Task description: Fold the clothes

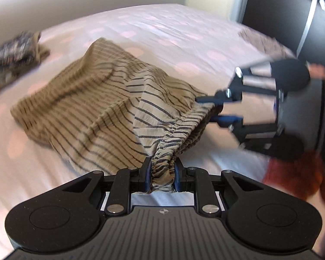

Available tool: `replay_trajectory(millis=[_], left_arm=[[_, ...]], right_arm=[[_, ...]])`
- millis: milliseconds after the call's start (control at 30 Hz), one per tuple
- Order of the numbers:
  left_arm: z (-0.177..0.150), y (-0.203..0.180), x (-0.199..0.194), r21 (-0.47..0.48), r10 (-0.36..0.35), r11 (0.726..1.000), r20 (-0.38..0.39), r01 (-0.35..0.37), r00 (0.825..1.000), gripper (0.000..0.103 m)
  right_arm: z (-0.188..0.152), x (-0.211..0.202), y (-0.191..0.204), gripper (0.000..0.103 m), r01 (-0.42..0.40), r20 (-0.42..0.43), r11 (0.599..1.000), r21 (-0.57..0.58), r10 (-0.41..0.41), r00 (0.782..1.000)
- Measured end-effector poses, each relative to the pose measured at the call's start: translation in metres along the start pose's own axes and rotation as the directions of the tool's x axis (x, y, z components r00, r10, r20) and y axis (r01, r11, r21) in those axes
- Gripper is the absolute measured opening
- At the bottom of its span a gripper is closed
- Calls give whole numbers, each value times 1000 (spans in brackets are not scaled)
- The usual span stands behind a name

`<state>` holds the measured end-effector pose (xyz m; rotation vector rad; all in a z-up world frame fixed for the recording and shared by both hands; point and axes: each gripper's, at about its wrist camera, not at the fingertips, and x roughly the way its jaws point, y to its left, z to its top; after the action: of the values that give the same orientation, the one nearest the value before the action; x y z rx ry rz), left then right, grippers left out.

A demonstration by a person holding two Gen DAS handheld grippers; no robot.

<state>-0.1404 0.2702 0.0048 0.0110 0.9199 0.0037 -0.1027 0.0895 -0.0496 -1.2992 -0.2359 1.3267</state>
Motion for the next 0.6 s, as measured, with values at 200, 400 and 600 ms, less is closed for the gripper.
replay_trajectory(millis=[200,400,600], left_arm=[[1,-44,-31,239,37,971,-48,-25,998,18],[-8,-76,-72,298,-54,951,-89,78,995,18],[2,-63,-92,227,-126,963,-102,147,987,18]], right_arm=[[14,-43,-30,19,-220,-29,965,141,226,974],[23,-93,-45,19,-349,-2,907,234,360,933],[33,-96,-69,19,-393,34,861,324,405,914]])
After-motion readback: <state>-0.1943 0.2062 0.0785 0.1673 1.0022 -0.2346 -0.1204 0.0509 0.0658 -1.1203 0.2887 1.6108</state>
